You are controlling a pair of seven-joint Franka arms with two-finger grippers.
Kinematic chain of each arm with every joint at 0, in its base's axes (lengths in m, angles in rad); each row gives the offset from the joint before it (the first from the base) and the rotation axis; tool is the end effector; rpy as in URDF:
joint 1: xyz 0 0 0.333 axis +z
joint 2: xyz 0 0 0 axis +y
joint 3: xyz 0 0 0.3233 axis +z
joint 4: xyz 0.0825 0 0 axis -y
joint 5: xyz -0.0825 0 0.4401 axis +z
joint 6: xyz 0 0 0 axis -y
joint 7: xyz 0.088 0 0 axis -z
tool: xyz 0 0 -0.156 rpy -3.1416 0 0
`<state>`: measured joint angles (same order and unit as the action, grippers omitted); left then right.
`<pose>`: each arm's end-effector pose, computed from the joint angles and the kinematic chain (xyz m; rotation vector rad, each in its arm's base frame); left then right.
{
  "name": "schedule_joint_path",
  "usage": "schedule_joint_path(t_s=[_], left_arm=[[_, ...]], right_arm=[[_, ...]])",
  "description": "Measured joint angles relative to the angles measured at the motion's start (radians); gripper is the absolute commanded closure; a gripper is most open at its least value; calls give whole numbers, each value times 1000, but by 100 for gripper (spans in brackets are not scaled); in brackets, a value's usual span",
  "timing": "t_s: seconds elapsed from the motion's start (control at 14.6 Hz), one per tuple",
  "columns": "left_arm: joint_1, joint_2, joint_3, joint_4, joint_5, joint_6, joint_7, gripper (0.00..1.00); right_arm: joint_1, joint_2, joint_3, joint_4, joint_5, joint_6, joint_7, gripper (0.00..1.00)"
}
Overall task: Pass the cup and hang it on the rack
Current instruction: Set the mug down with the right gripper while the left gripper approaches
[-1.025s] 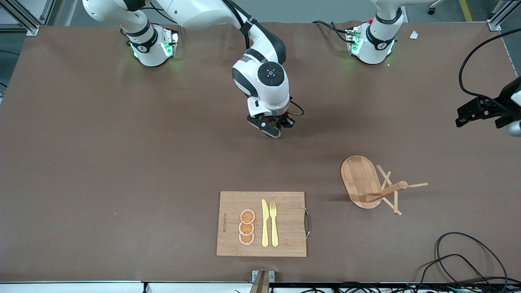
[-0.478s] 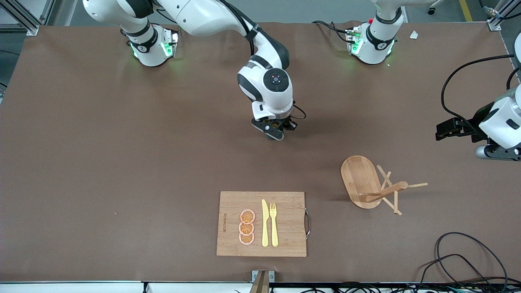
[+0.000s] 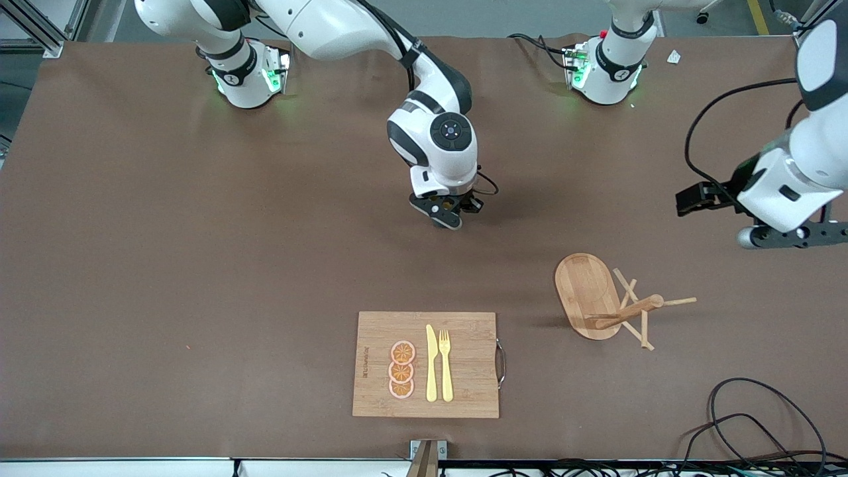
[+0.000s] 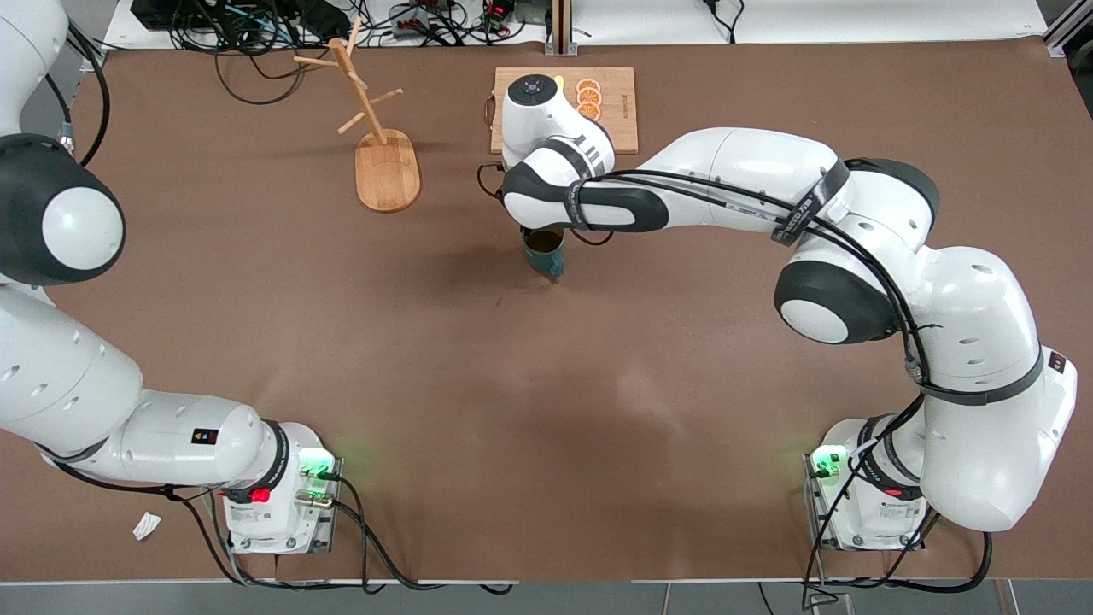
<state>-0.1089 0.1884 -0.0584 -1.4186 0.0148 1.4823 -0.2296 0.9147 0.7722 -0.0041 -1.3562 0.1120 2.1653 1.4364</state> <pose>0.6440 -0.1034 0.5361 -3.1061 -0.0979 0.1886 0.4805 0.6343 0.1919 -2.9398 0.8863 0.1071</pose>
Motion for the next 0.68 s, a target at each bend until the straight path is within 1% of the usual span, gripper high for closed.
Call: schedule_joint_path(t_s=[0.07, 0.14, 0.21, 0.55, 0.62, 0.68], left_arm=[[-14, -4, -7, 0, 0, -14, -40, 0], [-20, -6, -22, 0, 0, -19, -78, 0], [-23, -6, -42, 0, 0, -21, -120, 0], [-28, 3, -126, -3, -15, -22, -311, 0], [-28, 5, -142, -3, -16, -20, -334, 0], [-29, 8, -159, -3, -16, -18, -361, 0]], right_arm=[[0, 0, 0, 0, -2, 0, 0, 99], [0, 0, 0, 0, -3, 0, 0, 87], [0, 0, 0, 0, -3, 0, 0, 65], [0, 3, 0, 0, -8, -1, 0, 38], [0, 4, -1, 0, -8, -1, 0, 30], [0, 4, -1, 0, -9, -1, 0, 24]])
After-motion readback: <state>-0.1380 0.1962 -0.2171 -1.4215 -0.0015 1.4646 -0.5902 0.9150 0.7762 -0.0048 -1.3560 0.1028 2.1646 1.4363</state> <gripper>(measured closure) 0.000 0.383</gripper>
